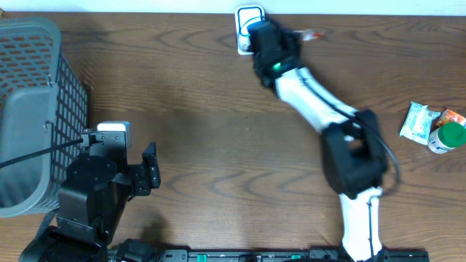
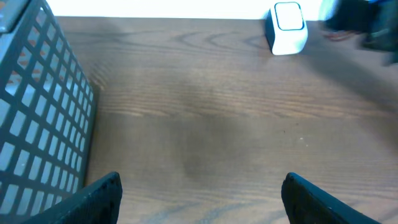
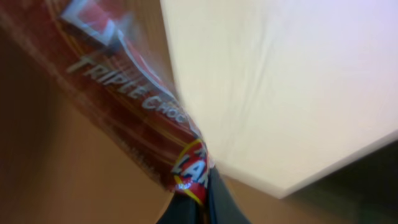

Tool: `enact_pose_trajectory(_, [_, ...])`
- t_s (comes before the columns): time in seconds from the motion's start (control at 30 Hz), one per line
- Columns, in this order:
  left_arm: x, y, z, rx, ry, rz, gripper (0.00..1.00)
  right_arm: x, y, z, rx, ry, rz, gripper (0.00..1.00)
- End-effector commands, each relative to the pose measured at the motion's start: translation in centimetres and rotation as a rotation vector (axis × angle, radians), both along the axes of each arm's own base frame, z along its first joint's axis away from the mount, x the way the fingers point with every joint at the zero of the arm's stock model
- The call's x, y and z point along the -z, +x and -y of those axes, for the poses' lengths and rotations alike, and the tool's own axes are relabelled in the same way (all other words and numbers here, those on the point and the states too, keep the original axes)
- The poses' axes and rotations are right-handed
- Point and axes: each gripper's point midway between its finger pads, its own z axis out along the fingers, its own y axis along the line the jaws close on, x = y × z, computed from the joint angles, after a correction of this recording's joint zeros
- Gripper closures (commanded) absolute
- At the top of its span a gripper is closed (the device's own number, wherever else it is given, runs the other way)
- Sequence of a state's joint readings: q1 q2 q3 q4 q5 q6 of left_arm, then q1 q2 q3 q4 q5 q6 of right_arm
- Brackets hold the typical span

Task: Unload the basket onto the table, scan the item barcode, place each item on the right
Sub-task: 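Carry the Top bar to the right table edge and release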

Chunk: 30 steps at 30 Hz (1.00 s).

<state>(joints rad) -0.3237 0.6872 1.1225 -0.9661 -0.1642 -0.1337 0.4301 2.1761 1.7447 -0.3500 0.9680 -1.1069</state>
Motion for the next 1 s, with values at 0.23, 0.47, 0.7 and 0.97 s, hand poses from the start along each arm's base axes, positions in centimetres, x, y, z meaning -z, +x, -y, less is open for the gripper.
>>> enact_pose_trajectory(0.23, [-0.6,-0.1,-0.2,-0.006,0.001,0.018,0.17,2.3,-11.8,18.6,0.894,0.546,0.14,0.99])
enact_pose_trajectory(0.47, [-0.6,-0.1,-0.2,-0.006,0.001,0.018,0.17,8.5,-17.1,26.3,1.187,0.687,0.089,0.99])
enact_pose_trajectory(0.7, [-0.6,-0.1,-0.2,-0.006,0.001,0.018,0.17,7.5,-15.7,24.3,1.159,1.117,-0.013,0.01])
enact_pose_trajectory(0.97, [-0.6,0.0,-0.2,-0.006,0.001,0.018,0.17,-9.8,-17.1,21.6,0.86,1.332,0.288,0.01])
